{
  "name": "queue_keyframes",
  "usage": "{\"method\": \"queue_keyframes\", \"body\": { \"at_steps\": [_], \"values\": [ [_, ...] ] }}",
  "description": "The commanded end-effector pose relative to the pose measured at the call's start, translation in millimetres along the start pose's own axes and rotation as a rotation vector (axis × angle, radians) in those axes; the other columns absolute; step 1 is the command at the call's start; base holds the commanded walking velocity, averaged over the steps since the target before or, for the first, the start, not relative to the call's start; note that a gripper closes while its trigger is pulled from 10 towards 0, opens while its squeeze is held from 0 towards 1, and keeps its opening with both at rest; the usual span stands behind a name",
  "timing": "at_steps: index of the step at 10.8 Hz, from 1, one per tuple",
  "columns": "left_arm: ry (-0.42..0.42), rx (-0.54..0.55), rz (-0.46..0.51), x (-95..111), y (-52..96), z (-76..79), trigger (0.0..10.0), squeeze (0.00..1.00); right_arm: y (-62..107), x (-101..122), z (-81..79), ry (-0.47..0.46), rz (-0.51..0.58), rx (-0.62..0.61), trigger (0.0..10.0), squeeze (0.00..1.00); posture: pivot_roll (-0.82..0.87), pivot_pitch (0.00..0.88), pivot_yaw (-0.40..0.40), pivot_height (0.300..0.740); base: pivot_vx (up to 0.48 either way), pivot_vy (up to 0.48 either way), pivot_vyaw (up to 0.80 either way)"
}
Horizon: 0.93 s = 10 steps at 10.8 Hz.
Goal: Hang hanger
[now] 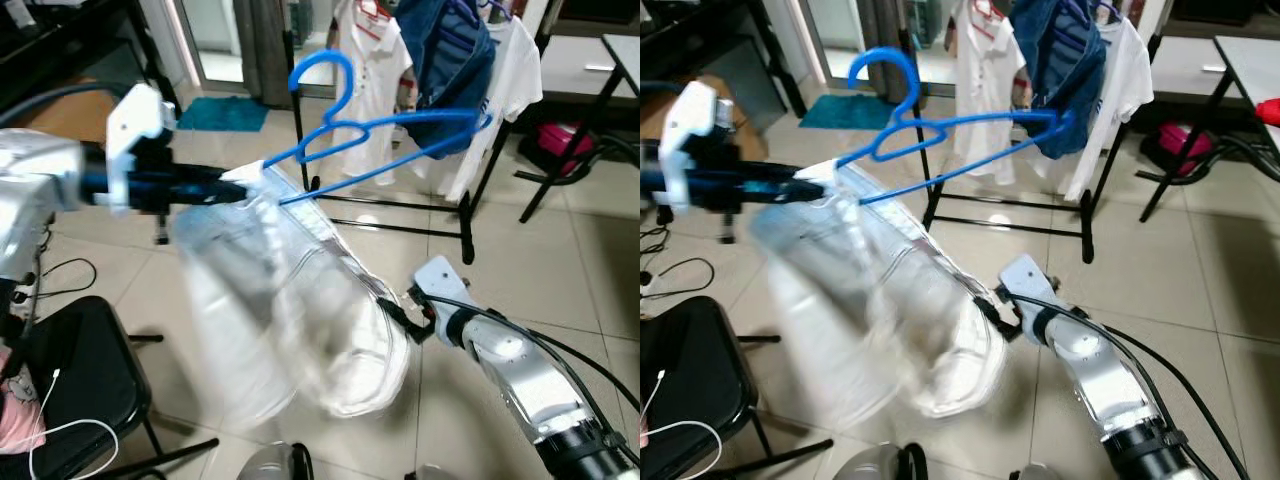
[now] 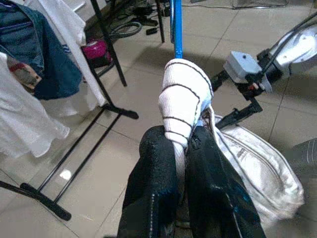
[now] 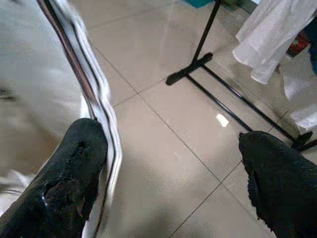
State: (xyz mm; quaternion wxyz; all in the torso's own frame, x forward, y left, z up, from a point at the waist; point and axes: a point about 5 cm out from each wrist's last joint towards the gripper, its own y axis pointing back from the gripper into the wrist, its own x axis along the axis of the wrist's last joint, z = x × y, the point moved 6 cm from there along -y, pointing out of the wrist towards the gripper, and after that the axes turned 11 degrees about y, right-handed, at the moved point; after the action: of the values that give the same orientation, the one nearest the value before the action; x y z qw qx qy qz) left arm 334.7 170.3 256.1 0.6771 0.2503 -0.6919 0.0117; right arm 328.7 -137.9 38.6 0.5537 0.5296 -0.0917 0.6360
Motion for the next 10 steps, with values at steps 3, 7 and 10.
{"method": "queue_keyframes", "body": {
  "at_steps": [3, 7, 10],
  "values": [
    [-0.057, 0.043, 0.096, 31.7, 19.9, -2.0, 0.0, 0.0, -4.7, -32.6, -5.5, -0.095, -0.036, -0.007, 0.0, 0.0, -0.01, 0.052, 0.139, 0.74, 0.0, 0.0, 0.0],
    [-0.054, 0.036, 0.111, 32.5, 15.7, 1.8, 0.0, 0.0, -15.7, -30.6, -24.8, -0.288, 0.06, 0.098, 0.0, 0.0, -0.01, 0.047, 0.116, 0.74, 0.0, 0.0, 0.0],
    [-0.045, 0.048, 0.112, 29.8, 15.8, 2.3, 0.0, 0.0, -25.6, -33.3, -26.2, -0.375, 0.079, 0.11, 0.0, 0.0, -0.01, 0.055, 0.109, 0.74, 0.0, 0.0, 0.0]
  ]
}}
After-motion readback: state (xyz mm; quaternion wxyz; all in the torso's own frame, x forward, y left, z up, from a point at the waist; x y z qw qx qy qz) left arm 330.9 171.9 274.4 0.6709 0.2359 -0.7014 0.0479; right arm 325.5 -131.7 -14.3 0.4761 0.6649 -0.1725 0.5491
